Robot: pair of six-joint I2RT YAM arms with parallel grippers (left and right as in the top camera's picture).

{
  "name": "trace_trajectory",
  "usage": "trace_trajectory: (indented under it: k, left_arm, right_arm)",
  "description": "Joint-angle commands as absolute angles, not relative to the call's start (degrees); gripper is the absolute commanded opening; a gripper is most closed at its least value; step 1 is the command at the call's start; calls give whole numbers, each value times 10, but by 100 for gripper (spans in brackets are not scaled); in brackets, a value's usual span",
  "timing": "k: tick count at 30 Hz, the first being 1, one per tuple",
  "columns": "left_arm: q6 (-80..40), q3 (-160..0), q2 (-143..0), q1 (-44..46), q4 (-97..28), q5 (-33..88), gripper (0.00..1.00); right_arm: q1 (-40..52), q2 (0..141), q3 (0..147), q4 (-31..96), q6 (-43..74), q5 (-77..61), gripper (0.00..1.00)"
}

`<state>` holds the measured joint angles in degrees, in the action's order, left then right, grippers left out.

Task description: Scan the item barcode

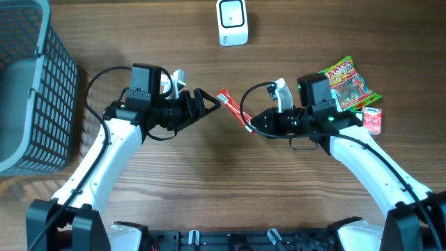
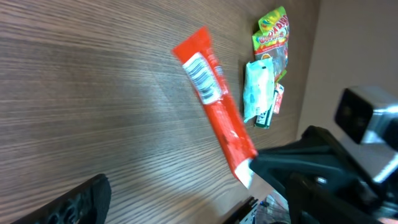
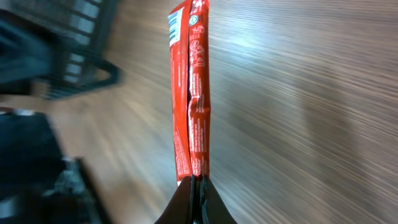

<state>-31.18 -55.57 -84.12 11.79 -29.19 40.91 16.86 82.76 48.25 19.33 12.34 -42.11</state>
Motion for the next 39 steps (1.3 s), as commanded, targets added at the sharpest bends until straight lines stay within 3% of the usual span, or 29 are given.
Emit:
trace_trajectory:
  k: [1,8,15,18,21,22,23,25,26,27,28,29,31,34,39]
  left_arm:
    - [-322,-558,-846,130,-280,426,85]
    - [-357,-558,-846,145,-201,437,74]
    - [-357,-558,-846,145,-191,437,71]
    - [-357,-558,-846,145,-190,437,57]
    - [-357,-558,-846,145,-190,437,28]
    - [-357,-558,-846,145,-190,437,11]
    - [-357,-558,-846,145,-190,437,4]
    - [-376,-558,-846,145,-190,437,4]
    - [-384,-558,-846,145,-190,440,4]
    - [-384,-558,-846,143,-187,451,4]
    - [-382,-558,-846,138,-181,474,4]
    - [-377,-558,-845,128,-172,509,4]
    - [-370,-558,-845,108,-153,573,4]
    - [-362,-558,-846,82,-137,664,4]
    - [-283,-558,-846,92,-139,707,4]
  right_arm:
    - [168,815,486,160,190,-533,4]
    - [169,815,486,152,201,-571,4]
    - [189,815,486,107,230,-593,4]
    - [198,815,486,86,244,-593,4]
    - [209,815,486,86,242,-593,4]
    - [212,815,486,86,242,-592,4]
    - [214,815,486,86,241,-591,4]
    - [215,815,486,88,239,-587,4]
    - [215,815,486,88,234,-588,8]
    - [213,815,486,88,228,-590,18]
    - [210,815,486,87,225,-597,39]
    - [204,815,486,85,225,-611,52]
    - [189,815,486,83,225,-645,64]
    - [165,815,486,83,225,-716,66]
    - [165,815,486,32,269,-829,59]
